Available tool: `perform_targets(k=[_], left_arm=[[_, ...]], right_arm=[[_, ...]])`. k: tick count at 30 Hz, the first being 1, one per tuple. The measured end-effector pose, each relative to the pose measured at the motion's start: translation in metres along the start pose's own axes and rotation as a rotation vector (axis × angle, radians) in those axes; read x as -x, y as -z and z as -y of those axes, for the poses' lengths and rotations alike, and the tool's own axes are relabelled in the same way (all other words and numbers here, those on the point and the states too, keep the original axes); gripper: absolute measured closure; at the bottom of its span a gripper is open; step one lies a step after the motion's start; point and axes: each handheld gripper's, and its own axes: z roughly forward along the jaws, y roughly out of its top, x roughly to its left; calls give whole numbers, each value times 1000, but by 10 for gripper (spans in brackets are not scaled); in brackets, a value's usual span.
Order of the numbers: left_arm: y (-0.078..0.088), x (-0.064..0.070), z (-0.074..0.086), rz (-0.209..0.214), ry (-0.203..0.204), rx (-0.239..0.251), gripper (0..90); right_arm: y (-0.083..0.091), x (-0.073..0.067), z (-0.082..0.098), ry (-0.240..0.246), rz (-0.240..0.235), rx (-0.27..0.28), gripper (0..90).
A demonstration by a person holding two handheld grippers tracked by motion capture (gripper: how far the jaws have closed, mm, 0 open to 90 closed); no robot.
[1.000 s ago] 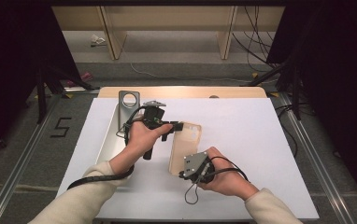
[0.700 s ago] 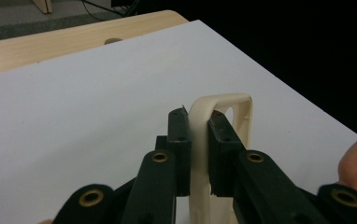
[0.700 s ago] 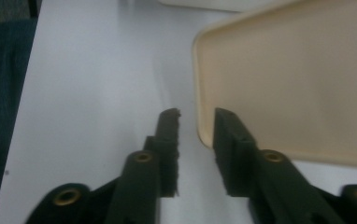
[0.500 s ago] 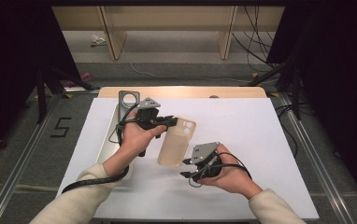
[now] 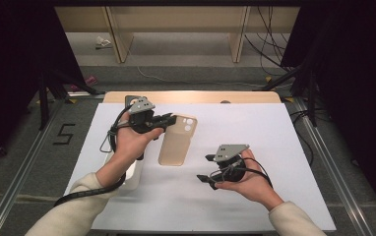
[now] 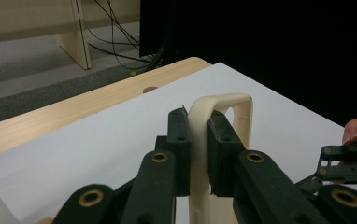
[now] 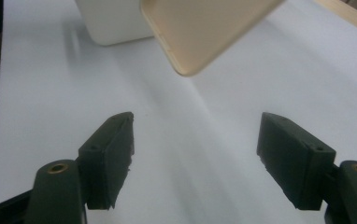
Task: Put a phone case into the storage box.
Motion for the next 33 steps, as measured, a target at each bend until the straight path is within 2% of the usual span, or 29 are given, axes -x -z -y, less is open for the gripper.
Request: perform_targets(k=[7, 17, 23, 33], left_arm=[[8, -5, -2, -8, -10, 22, 811], [21, -14, -4, -18, 2, 58, 812], [32, -20, -10, -21, 6, 91, 812], [47, -28, -18, -32, 6, 118, 811]], right_arm=[[7, 5, 4, -39, 28, 31, 259], [14, 11, 9, -68, 61, 52, 237], [22, 15, 14, -102, 85, 73, 225], [34, 20, 23, -134, 121, 91, 212]])
